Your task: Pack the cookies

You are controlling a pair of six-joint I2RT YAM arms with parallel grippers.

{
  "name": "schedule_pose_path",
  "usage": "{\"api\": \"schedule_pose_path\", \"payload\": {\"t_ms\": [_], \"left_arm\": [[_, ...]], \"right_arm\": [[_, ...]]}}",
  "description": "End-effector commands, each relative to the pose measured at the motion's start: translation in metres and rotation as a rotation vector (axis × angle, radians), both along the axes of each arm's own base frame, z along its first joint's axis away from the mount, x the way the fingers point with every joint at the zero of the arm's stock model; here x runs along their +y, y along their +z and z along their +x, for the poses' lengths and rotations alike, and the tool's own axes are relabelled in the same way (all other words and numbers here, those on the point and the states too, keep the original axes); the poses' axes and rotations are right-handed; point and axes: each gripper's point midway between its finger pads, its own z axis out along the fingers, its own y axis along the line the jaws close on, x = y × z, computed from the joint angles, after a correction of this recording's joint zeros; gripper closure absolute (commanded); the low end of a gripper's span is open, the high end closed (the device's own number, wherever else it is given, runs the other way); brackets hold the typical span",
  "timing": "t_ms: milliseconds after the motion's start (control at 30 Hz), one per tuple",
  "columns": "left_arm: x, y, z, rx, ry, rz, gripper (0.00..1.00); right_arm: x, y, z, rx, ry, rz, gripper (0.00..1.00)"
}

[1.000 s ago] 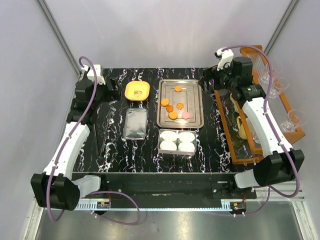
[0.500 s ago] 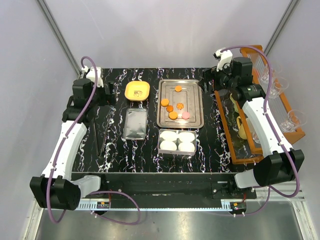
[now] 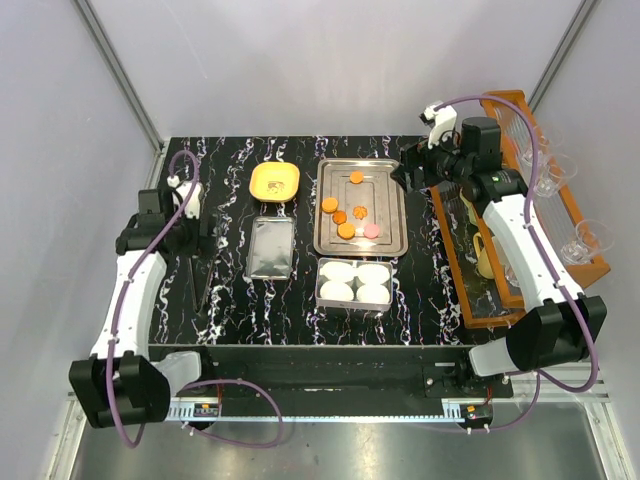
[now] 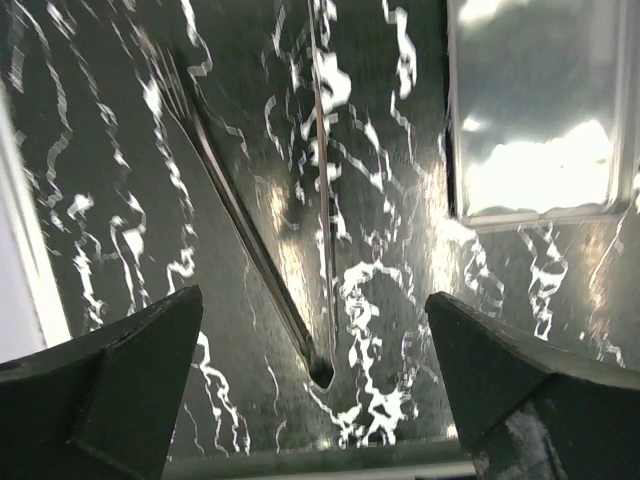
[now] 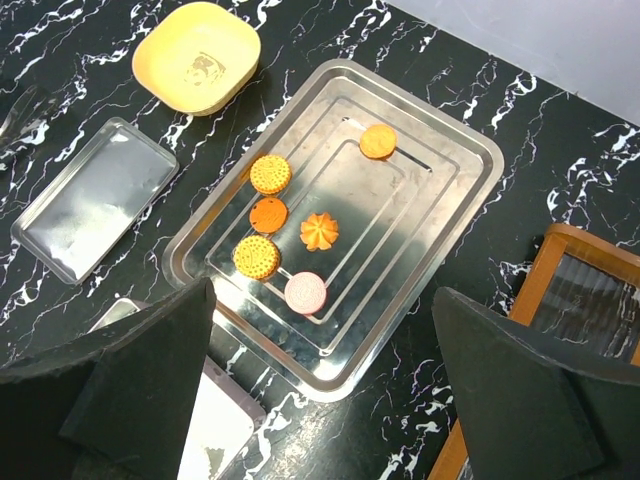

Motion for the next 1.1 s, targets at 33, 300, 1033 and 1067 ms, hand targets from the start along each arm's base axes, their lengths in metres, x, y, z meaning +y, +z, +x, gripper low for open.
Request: {"api": "schedule_pose_path", "payload": {"t_ms": [33,300,1033,1067], "left_arm": [[0.006,-0.034,-0.024,0.142,-0.033,-0.011,0.01],[0.009,-0.076,-0.024,0.293,-0.068,-0.023,0.01],[0.037,-0.132,-0.02,0.427,-0.026,0.063,0.01],[0.037,-0.135,-0.02,0.437,-0.02,0.062,0.01]], "right_arm": [[0.01,0.001,0.002,-0.013,0.047,0.013,0.0],[0.01,-0.011,0.003,0.014,0.044,0.018,0.0],[0.008,-0.022,0.008,0.035,0.023,0.008,0.0],[0.008,-0.021,0.009,0.035,0.023,0.008,0.0]]}}
